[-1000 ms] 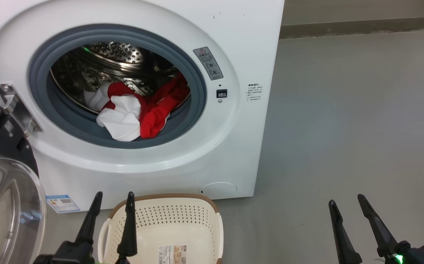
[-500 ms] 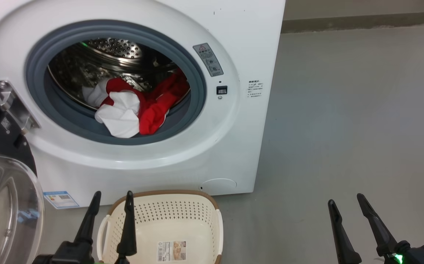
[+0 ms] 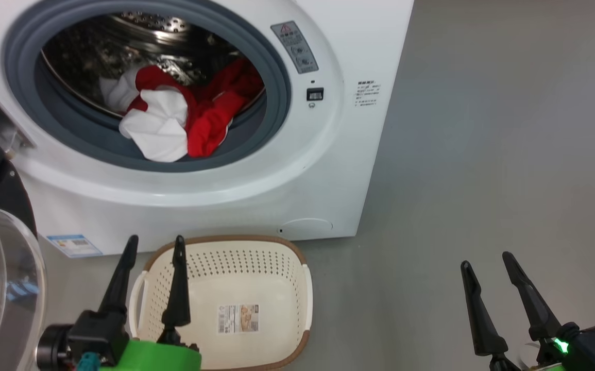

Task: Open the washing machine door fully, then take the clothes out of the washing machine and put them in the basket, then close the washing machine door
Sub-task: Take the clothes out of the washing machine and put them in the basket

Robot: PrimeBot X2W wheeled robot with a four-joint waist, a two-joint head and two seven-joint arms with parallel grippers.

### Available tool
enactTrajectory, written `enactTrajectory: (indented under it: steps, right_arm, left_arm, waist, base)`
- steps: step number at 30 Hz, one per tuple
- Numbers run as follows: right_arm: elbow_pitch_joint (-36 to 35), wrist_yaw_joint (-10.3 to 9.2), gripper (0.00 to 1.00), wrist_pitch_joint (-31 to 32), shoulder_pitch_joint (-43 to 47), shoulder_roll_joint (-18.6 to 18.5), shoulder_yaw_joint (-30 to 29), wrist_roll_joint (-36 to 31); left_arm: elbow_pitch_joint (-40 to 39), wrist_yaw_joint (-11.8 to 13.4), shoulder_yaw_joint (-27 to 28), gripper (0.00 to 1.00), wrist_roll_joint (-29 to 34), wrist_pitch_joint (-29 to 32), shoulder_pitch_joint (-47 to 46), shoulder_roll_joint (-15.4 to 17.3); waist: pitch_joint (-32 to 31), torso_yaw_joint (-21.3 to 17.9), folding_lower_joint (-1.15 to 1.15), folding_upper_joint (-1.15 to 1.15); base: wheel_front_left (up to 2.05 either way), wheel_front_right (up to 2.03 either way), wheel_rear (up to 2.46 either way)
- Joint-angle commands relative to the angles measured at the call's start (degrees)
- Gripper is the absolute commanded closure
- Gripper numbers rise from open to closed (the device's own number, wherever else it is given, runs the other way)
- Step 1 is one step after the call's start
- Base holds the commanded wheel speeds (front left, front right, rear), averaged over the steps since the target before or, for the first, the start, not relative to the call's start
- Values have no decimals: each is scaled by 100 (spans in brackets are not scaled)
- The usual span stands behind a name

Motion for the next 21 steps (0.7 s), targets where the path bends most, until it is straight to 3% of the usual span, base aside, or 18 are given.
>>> enactTrajectory:
  steps: [1, 21]
  right_arm:
    - [-171, 9, 0, -68, -214, -49, 151, 4]
    - [-147, 9, 0, -68, -534, -49, 189, 15]
  left_arm:
    - [-98, 0, 178, 0, 43, -54, -288, 78]
    - [859, -174, 436, 0, -105, -25, -1802, 303]
  waist:
    - [231, 33, 0, 0]
    - [926, -164, 0, 0]
  base:
    - [0, 0, 0]
    - [0, 0, 0]
